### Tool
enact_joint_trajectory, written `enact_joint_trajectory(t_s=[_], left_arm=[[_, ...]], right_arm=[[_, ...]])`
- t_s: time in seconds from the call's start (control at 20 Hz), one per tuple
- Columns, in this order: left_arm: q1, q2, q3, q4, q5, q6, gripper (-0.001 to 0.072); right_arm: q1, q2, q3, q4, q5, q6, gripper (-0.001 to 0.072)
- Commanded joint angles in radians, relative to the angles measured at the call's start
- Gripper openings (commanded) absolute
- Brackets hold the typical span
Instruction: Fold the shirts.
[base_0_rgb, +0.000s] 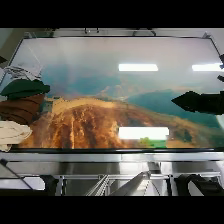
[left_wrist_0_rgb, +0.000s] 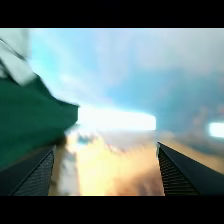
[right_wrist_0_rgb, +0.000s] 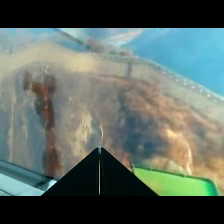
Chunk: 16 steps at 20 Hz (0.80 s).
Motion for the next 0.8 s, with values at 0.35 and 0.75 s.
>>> enact_joint_trajectory(t_s=[0.35,0.75], left_arm=[[-0.141,-0.441,0.034,0.256,0.652,0.017,0.072],[-0.249,-0.518,0.098,0.448,0.65,-0.031,0.0326]], right_arm=[[0.001,-0.001,0.0,0.0,-0.001,-0.005,0.0016],[0.001,-0.001,0.0,0.0,0.0,-0.011,0.0017]])
